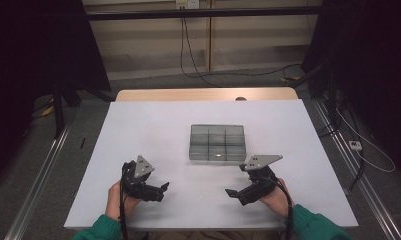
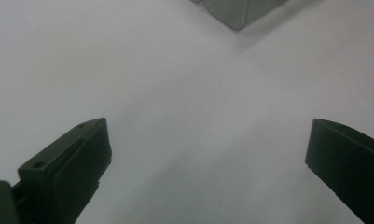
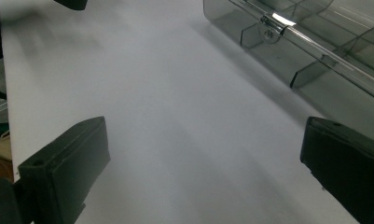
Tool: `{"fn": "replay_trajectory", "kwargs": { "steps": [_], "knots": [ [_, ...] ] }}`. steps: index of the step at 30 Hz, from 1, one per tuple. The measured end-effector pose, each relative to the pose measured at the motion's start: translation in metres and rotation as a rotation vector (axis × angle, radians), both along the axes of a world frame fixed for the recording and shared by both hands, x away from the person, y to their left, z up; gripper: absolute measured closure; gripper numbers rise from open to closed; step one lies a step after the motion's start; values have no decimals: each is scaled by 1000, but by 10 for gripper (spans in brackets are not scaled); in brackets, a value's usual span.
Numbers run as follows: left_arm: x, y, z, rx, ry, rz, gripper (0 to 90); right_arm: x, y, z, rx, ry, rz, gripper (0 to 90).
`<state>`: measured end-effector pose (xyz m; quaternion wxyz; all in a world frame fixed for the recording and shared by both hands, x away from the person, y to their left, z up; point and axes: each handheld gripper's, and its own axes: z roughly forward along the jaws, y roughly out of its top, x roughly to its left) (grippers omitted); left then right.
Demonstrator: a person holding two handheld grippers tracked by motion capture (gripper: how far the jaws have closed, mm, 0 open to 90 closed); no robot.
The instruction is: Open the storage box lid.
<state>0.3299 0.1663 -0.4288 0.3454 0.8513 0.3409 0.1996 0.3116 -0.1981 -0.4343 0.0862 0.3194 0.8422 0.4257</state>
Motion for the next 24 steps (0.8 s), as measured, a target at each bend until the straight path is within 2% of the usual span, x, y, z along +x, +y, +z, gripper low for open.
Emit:
{"fn": "replay_trajectory", "kwargs": {
  "steps": [13, 24],
  "knots": [
    [1, 1, 0, 5, -2, 2, 0, 10, 11, -2, -5, -5, -13, 66],
    [0, 1, 0, 11, -4, 0, 0, 16, 17, -3, -2, -11, -47, 178]
  ]
}}
